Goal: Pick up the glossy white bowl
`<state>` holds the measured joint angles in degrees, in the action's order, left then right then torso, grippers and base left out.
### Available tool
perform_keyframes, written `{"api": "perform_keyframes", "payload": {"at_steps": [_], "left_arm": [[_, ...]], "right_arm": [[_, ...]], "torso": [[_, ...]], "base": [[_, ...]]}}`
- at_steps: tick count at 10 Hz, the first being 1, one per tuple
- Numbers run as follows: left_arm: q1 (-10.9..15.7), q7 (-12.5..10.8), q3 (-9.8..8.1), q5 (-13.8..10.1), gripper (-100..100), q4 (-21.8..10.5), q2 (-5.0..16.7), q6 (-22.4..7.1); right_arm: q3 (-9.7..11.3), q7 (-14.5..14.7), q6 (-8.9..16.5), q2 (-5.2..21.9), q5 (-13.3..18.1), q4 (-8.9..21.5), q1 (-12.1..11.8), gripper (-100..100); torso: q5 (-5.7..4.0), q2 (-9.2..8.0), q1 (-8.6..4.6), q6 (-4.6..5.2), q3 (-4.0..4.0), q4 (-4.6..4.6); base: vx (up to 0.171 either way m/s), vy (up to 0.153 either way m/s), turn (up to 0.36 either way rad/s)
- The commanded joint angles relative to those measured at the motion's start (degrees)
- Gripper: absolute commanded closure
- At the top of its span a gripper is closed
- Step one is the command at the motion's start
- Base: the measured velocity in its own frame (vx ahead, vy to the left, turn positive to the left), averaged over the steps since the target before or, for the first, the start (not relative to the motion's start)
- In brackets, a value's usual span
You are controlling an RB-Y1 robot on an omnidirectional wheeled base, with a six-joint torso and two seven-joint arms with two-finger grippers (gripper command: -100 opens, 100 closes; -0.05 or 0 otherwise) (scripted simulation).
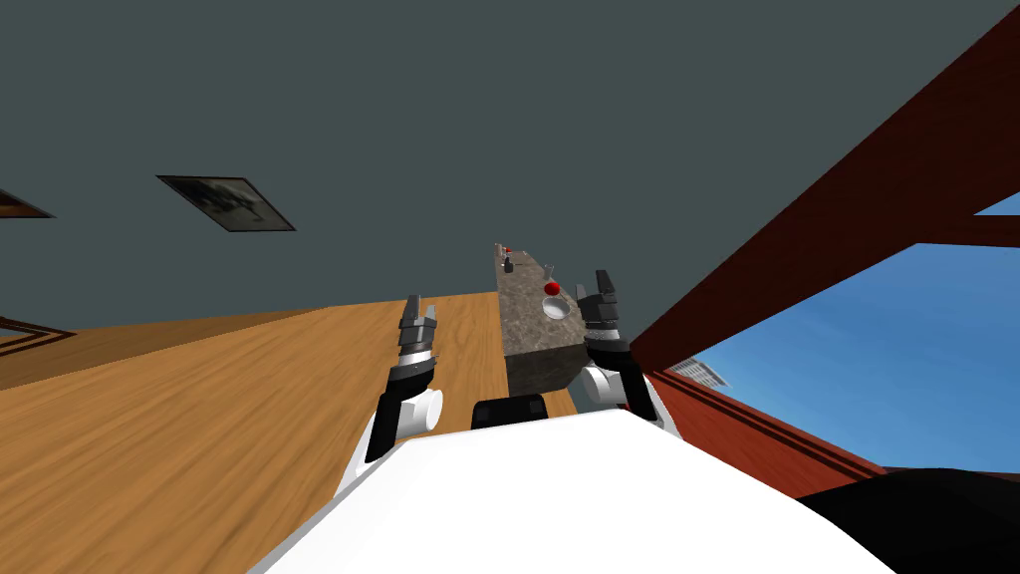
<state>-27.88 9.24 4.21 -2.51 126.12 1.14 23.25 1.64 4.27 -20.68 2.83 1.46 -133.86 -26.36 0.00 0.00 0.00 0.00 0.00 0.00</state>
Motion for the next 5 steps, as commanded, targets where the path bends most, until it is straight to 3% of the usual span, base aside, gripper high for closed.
{"api": "perform_keyframes", "payload": {"at_steps": [1,5], "left_arm": [[0.0,0.0,0.00,0.0,0,0.0,0.0,0.0],[0.0,0.0,0.01,0.0,0,0.0,0.0,0.0]], "right_arm": [[0.7,0.3,0.6,2.0,0.1,0.5,-0.9,-100],[2.8,1.5,2.2,8.6,0.3,3.0,-3.2,-100]], "torso": [[0.00,0.00,0.00,0.00,0.00,0.00],[0.05,-0.52,0.22,0.00,0.30,-0.11]], "base": [[-0.051,0.025,-0.024],[-0.125,0.055,-0.016]]}}
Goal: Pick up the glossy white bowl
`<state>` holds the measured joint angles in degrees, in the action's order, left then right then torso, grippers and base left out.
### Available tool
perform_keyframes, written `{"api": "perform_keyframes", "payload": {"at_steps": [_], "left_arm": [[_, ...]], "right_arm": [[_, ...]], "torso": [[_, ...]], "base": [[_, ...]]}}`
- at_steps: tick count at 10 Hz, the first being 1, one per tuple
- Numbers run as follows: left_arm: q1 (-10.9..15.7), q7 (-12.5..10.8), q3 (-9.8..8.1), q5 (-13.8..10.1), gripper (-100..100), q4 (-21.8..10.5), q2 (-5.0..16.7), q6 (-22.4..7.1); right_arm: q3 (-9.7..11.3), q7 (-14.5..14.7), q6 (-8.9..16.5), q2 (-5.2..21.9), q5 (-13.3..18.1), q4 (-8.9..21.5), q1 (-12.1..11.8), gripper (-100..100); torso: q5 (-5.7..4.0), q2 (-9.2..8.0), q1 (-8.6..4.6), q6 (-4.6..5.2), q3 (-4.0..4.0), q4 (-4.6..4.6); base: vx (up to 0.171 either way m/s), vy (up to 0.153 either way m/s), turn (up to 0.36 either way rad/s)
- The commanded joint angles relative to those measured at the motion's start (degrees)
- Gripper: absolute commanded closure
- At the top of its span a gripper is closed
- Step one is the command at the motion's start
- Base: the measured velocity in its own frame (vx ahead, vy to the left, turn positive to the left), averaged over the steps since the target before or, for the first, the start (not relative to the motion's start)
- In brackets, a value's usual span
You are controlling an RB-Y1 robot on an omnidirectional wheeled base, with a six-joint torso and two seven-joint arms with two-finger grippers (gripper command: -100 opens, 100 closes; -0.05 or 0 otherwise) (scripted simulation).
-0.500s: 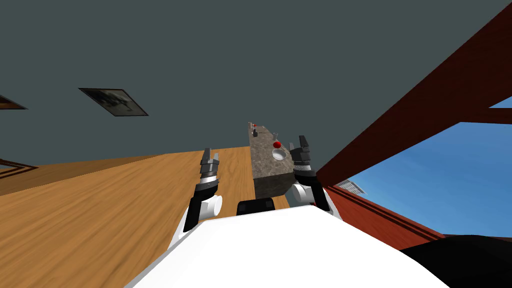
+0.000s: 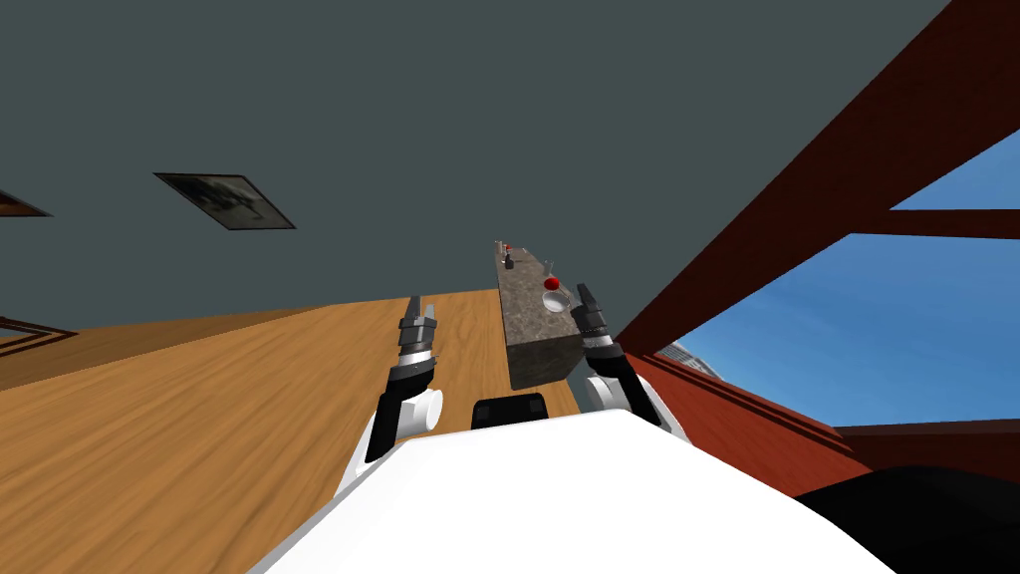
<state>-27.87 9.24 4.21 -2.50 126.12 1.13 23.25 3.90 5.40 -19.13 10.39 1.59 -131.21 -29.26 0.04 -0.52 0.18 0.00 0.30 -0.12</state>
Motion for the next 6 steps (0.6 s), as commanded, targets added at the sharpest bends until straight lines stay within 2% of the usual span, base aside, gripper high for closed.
{"api": "perform_keyframes", "payload": {"at_steps": [1,4,5,6], "left_arm": [[0.0,0.0,0.00,0.0,0,0.0,0.0,0.0],[0.0,0.0,0.00,0.0,0,0.0,0.0,0.0],[0.0,0.0,0.00,0.0,0,0.0,0.0,0.0],[0.0,0.0,0.00,0.0,0,0.0,0.0,0.0]], "right_arm": [[1.1,0.8,1.1,2.9,0.2,1.2,-1.0,-100],[1.8,1.2,1.6,6.3,0.2,2.2,-1.7,-100],[2.4,1.7,2.1,8.7,0.2,3.3,-2.5,-100],[2.4,1.7,2.1,9.2,0.2,3.3,-2.5,-100]], "torso": [[0.00,0.00,0.00,0.00,0.00,0.00],[-0.01,0.18,-0.05,0.00,-0.10,0.04],[-0.01,0.28,-0.07,0.00,-0.15,0.05],[-0.01,0.31,-0.02,-0.01,-0.18,0.07]], "base": [[-0.133,0.056,0.013],[-0.071,0.037,0.011],[-0.049,0.049,0.043],[-0.048,0.043,0.012]]}}
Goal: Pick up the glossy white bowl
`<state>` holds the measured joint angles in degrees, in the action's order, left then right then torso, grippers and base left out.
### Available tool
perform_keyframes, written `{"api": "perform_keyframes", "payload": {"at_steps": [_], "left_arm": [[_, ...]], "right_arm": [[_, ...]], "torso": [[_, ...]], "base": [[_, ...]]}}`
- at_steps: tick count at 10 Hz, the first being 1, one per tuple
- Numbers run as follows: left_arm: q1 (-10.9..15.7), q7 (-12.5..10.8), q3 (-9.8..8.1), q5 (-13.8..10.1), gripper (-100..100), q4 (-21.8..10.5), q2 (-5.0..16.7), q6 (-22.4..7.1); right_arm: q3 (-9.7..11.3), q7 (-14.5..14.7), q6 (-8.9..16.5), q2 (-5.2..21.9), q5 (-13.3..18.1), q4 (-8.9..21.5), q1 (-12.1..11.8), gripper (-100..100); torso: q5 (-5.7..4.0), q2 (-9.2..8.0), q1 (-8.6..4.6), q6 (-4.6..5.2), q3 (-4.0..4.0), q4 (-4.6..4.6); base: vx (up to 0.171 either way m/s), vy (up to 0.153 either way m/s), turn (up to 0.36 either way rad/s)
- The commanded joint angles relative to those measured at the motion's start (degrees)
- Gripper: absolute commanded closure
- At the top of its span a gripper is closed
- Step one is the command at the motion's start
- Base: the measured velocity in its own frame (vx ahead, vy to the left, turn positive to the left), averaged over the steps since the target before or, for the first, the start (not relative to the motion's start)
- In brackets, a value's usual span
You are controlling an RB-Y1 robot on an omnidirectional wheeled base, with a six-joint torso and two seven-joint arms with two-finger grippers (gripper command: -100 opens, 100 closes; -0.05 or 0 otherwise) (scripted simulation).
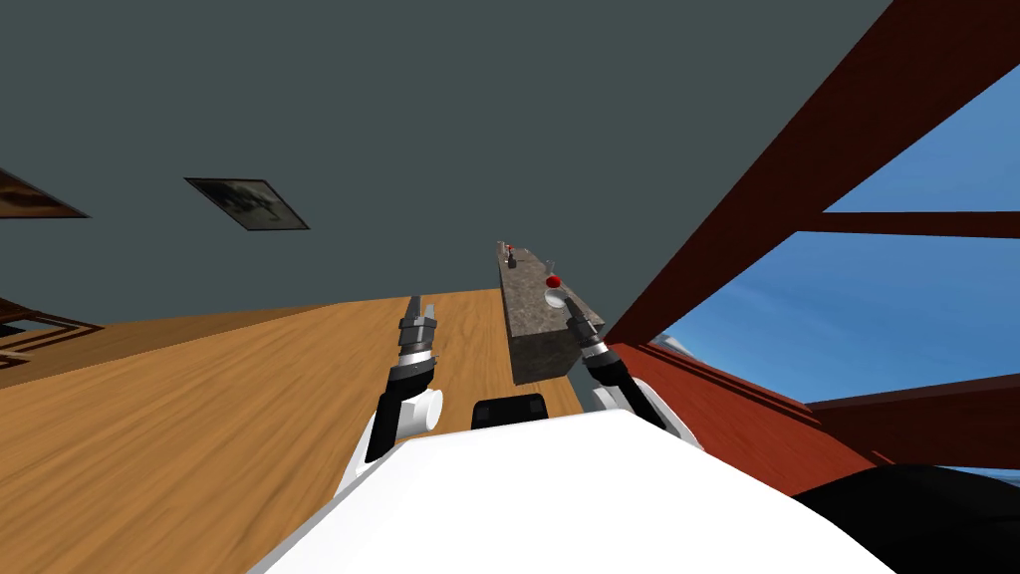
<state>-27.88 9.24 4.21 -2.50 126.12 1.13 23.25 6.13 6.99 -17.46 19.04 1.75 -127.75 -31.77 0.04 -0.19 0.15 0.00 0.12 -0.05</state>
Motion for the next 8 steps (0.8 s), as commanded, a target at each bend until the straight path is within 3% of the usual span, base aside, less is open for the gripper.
{"api": "perform_keyframes", "payload": {"at_steps": [1,8], "left_arm": [[0.0,0.0,0.00,0.0,0,0.0,0.0,0.0],[0.0,0.0,0.00,0.0,0,0.0,0.0,0.0]], "right_arm": [[0.8,0.7,0.9,2.9,0.0,1.0,-0.7,-100],[2.9,2.3,2.2,13.5,-0.1,5.3,-3.0,-100]], "torso": [[0.00,0.00,0.00,0.00,0.00,0.00],[0.00,0.07,0.01,-0.01,-0.04,0.01]], "base": [[-0.060,0.049,0.048],[-0.038,0.038,0.049]]}}
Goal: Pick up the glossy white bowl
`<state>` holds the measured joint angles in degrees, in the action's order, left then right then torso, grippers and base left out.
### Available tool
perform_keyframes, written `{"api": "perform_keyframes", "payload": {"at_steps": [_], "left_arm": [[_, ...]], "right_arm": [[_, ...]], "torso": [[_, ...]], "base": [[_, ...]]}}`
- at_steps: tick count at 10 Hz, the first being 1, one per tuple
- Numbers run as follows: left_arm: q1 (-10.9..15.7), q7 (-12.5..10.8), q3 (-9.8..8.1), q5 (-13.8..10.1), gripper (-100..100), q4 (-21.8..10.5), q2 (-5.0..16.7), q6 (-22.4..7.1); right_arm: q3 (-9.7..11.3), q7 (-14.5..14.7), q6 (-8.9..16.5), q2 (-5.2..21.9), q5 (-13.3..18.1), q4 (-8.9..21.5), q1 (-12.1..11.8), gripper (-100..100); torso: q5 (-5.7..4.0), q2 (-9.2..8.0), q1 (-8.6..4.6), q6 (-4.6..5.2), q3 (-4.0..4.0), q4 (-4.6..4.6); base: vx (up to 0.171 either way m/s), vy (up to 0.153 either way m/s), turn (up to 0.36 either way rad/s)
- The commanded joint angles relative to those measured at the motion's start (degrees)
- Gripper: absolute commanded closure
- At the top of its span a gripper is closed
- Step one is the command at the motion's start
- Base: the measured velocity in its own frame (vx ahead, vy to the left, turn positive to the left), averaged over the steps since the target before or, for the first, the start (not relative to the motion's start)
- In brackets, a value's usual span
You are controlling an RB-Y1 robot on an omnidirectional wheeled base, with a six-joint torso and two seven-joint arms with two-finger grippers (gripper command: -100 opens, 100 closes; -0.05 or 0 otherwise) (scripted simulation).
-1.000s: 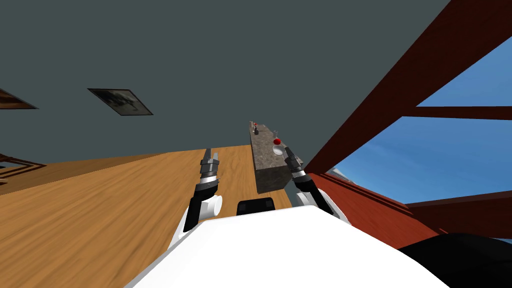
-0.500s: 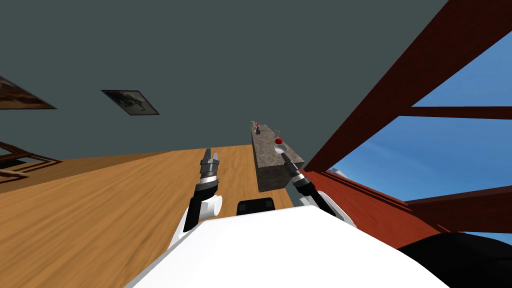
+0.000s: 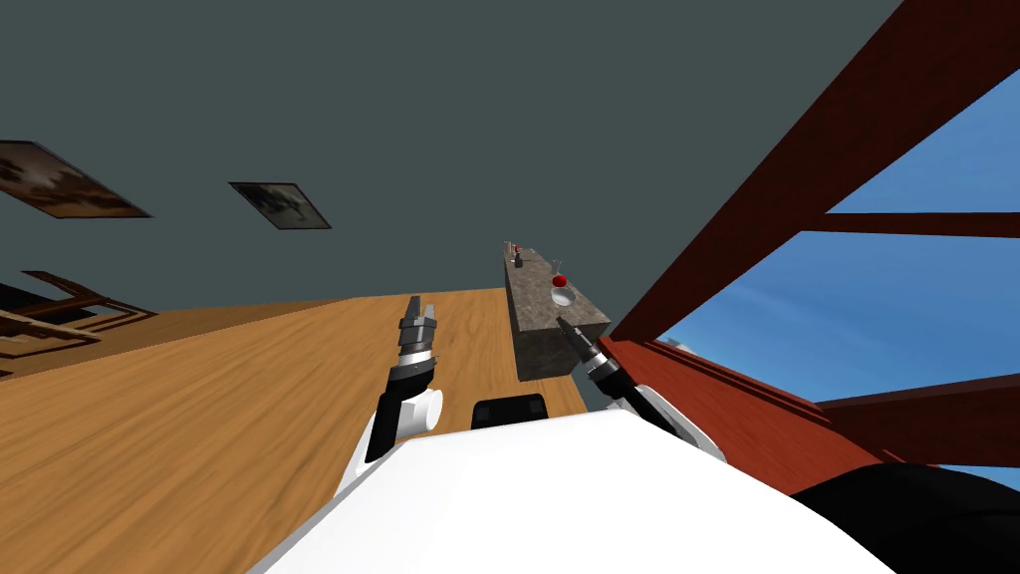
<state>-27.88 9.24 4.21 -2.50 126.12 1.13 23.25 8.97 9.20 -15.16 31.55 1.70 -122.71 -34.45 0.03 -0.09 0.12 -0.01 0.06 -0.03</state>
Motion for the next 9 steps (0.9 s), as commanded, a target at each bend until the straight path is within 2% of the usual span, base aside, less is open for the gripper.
{"api": "perform_keyframes", "payload": {"at_steps": [1,2,3,4,5,6,7,8,9], "left_arm": [[0.0,0.0,0.00,0.0,0,0.0,0.0,0.0],[0.0,0.0,0.00,0.0,0,0.0,0.0,0.0],[0.0,0.0,0.00,0.0,0,0.0,0.0,0.0],[0.0,0.0,0.00,0.0,0,0.0,0.0,0.0],[0.0,0.0,0.00,0.0,0,0.0,0.0,0.0],[0.0,0.0,0.00,0.0,0,0.0,0.0,0.0],[0.0,0.0,0.00,0.0,0,0.0,0.0,0.0],[0.0,0.0,0.00,0.0,0,0.0,0.0,0.0],[0.0,0.0,0.00,0.0,0,0.0,0.0,0.0]], "right_arm": [[0.8,0.7,0.2,2.9,-0.1,1.9,-1.0,-100],[0.8,0.7,0.2,4.5,-0.1,1.9,-1.0,-100],[1.6,1.3,0.5,6.3,-0.2,3.6,-1.8,-100],[1.6,1.3,0.5,8.1,-0.2,3.6,-1.8,-100],[2.4,1.9,0.6,9.9,-0.3,5.4,-2.6,-100],[2.4,1.9,0.6,11.8,-0.3,5.4,-2.6,-100],[3.2,2.5,0.7,13.5,-0.4,7.3,-3.3,-100],[3.2,2.5,0.7,15.5,-0.4,7.3,-3.3,-100],[4.0,3.1,0.7,17.5,-0.6,9.2,-4.1,-100]], "torso": [[0.00,0.00,0.00,0.00,0.00,0.00],[0.00,-0.02,-0.02,0.00,0.01,0.00],[-0.01,0.01,-0.04,0.00,0.00,0.00],[0.00,0.02,-0.01,-0.01,-0.01,0.01],[-0.01,0.04,-0.03,0.01,-0.02,0.01],[-0.01,0.05,-0.03,-0.01,-0.03,0.01],[-0.01,0.07,-0.05,0.01,-0.04,0.01],[-0.01,0.11,-0.04,-0.02,-0.06,0.02],[-0.01,0.12,-0.06,0.01,-0.07,0.03]], "base": [[-0.029,0.035,0.094],[-0.023,0.028,0.053],[-0.018,0.040,0.121],[-0.015,0.032,0.055],[-0.013,0.037,0.129],[-0.004,0.025,0.058],[0.005,0.033,0.149],[0.006,0.026,0.071],[0.010,0.031,0.121]]}}
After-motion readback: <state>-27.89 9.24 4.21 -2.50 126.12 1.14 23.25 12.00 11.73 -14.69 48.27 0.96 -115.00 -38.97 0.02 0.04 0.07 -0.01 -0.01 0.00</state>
